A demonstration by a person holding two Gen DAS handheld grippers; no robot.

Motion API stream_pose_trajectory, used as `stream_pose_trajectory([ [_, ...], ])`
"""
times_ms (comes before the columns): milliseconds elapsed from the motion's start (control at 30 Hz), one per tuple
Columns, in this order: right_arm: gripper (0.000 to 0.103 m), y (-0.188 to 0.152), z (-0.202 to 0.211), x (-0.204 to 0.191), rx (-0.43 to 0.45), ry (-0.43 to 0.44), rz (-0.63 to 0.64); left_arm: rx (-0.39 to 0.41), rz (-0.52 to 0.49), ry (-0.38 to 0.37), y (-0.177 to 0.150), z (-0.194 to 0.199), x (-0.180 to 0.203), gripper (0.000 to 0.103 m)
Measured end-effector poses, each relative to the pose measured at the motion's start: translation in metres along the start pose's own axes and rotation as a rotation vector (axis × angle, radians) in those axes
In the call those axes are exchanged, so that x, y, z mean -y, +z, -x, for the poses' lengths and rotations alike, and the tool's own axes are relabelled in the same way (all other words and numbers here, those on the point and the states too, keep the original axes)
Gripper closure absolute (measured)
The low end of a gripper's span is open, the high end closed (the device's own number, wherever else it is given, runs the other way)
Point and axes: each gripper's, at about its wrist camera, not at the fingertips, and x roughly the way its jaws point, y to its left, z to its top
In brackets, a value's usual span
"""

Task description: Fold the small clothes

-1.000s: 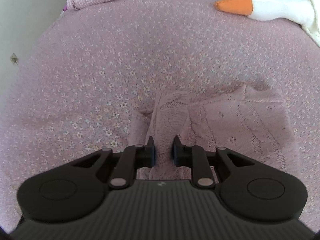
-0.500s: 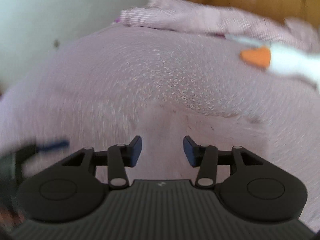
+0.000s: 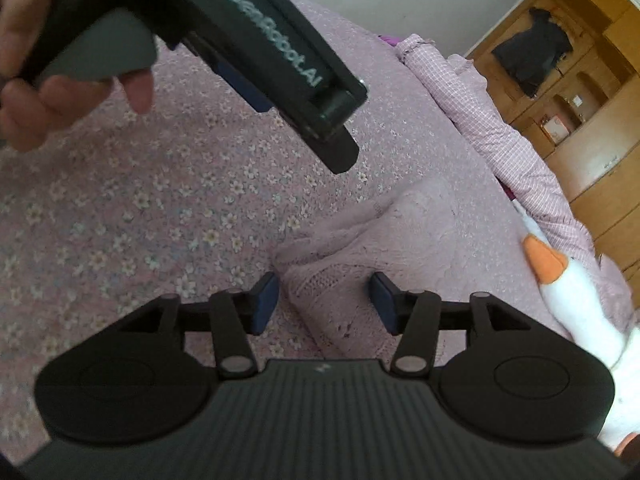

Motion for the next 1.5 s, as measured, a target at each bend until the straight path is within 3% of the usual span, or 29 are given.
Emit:
stream_pose_trajectory([
  [33,0.072,0.001,0.001,0.005,0.013,0.006,-0.049,0.004,-0.009,0.000,0.000,0.000,0.001,0.015],
  [200,0.077,0.003,0.009,0.045,0.088,0.022,-0.322,0.012,0.006,-0.001,0.002,0.003,0.000,0.015],
  [400,0.077,0.018,0.018,0.054,0.228,-0.104,-0.462,0.038,0.045,0.027,0.006,0.007,-0.009,0.015],
  [500,0.077,0.015,-0.004,0.038,0.155,-0.061,-0.489,0.029,0.071,0.029,0.007,0.007,-0.015,0.015],
  [567,0.072,0.013,-0.018,0.020,0.101,-0.057,-0.421,0.018,0.062,0.030,0.007,0.006,-0.014,0.015],
  [633,0.057,0.012,-0.017,0.013,0.102,-0.078,-0.375,0.014,0.041,0.027,0.007,0.006,-0.011,0.015],
  [700,0.042,0.015,-0.013,0.019,0.112,-0.029,-0.392,0.019,0.025,0.024,0.007,0.006,-0.008,0.014],
  [833,0.041,0.024,0.002,0.054,0.180,0.076,-0.507,0.020,0.038,0.037,0.007,0.008,-0.012,0.014],
  [900,0.040,0.031,-0.002,0.075,0.174,0.091,-0.571,0.028,0.068,0.037,0.009,0.010,-0.017,0.014],
  [1033,0.039,0.046,-0.038,0.104,0.124,0.057,-0.633,0.070,0.125,0.038,0.018,0.013,-0.031,0.012],
  [1100,0.039,0.058,-0.062,0.113,0.100,0.046,-0.643,0.086,0.129,0.073,0.023,0.014,-0.041,0.012],
  [1167,0.040,0.071,-0.097,0.115,0.019,0.012,-0.597,0.082,0.136,0.082,0.025,0.013,-0.048,0.012],
  [1200,0.041,0.075,-0.112,0.111,-0.040,-0.027,-0.552,0.075,0.140,0.084,0.024,0.012,-0.051,0.012],
  [1233,0.078,0.077,-0.125,0.112,-0.073,-0.065,-0.527,0.062,0.142,0.092,0.024,0.010,-0.052,0.012],
  [1267,0.092,0.071,-0.121,0.107,-0.072,-0.099,-0.534,0.053,0.142,0.097,0.024,0.009,-0.051,0.012],
  [1433,0.092,0.048,-0.098,0.129,0.105,-0.125,-0.775,0.039,0.099,0.069,0.022,0.007,-0.041,0.012],
  [1500,0.091,0.041,-0.100,0.128,0.136,-0.134,-0.816,0.030,0.069,0.073,0.019,0.005,-0.035,0.012],
])
